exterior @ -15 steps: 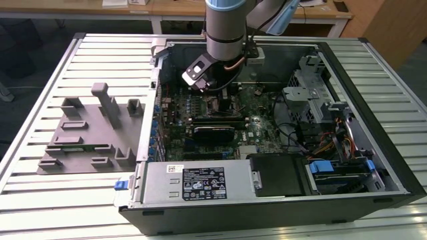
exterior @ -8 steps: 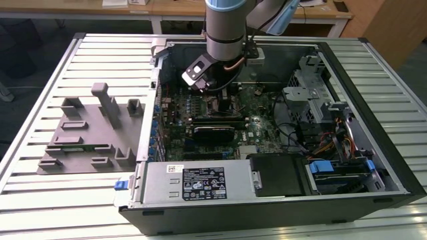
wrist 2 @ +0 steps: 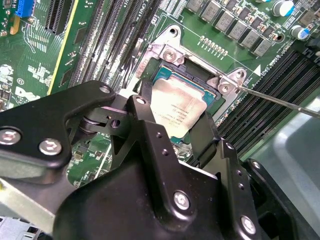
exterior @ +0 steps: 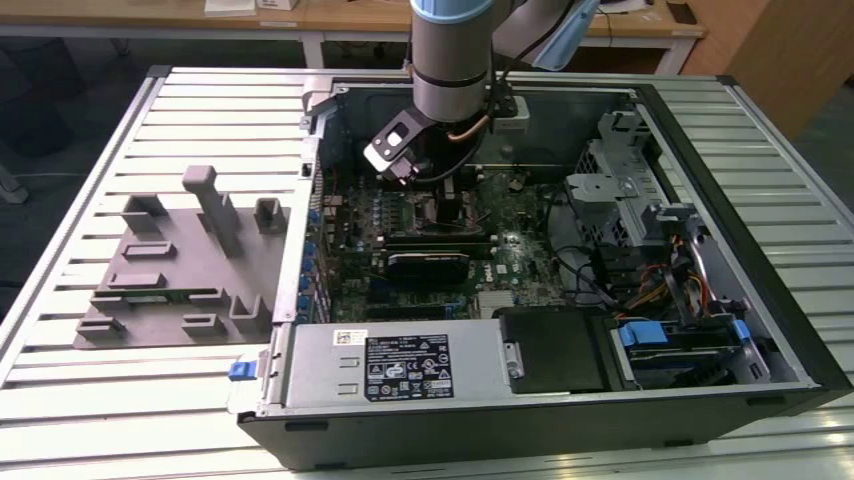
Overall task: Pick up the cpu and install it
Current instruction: 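Place the cpu into insertion slot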
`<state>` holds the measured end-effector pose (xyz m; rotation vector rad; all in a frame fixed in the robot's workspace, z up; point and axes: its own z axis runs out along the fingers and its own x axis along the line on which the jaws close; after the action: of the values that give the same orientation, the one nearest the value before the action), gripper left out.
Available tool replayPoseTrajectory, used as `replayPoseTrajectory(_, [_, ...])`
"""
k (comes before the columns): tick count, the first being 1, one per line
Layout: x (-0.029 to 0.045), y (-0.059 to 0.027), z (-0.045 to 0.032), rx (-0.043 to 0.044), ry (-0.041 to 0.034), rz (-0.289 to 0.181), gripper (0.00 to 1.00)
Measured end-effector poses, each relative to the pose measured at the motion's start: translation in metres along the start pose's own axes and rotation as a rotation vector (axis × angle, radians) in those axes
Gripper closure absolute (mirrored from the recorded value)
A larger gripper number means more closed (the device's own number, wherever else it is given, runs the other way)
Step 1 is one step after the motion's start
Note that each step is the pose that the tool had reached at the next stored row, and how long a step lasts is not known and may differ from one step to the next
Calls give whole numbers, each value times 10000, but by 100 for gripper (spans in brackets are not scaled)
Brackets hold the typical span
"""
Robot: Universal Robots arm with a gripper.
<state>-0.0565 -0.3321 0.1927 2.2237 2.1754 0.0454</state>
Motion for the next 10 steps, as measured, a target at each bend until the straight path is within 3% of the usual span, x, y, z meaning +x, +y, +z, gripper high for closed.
replayPoseTrajectory(10, [15, -2, 8, 0, 1, 1, 46])
